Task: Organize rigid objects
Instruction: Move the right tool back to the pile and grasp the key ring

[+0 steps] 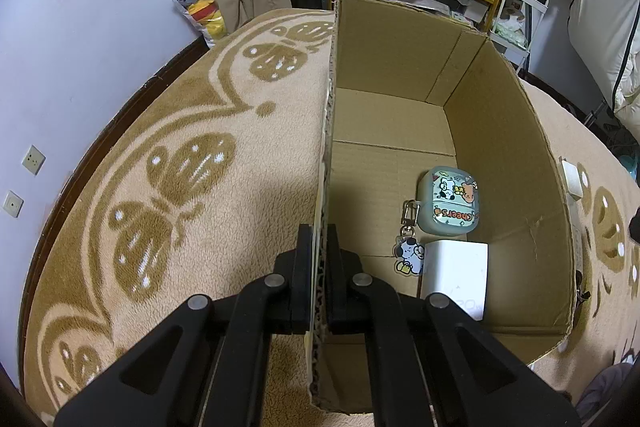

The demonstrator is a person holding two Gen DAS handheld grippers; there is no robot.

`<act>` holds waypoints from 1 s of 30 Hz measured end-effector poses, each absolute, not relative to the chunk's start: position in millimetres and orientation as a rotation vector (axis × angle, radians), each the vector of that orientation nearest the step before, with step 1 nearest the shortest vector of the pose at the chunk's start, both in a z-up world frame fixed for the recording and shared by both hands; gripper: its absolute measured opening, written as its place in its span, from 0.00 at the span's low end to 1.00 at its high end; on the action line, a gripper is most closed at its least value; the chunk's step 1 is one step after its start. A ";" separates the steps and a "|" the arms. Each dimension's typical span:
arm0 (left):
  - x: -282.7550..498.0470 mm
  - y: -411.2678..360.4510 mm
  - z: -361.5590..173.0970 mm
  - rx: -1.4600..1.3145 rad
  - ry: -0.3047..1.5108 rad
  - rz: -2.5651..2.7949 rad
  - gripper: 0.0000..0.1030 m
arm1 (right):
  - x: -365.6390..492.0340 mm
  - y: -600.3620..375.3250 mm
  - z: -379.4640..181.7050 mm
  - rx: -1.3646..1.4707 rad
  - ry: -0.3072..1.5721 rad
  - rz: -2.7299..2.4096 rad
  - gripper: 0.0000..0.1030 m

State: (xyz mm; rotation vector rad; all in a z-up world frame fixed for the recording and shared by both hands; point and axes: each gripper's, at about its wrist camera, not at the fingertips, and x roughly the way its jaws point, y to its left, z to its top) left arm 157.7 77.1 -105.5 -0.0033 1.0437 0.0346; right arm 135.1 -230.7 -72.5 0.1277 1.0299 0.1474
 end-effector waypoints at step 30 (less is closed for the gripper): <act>152.6 75.9 -106.6 -0.011 1.044 0.036 0.05 | 123.1 -259.1 -159.7 0.198 1.340 0.062 0.51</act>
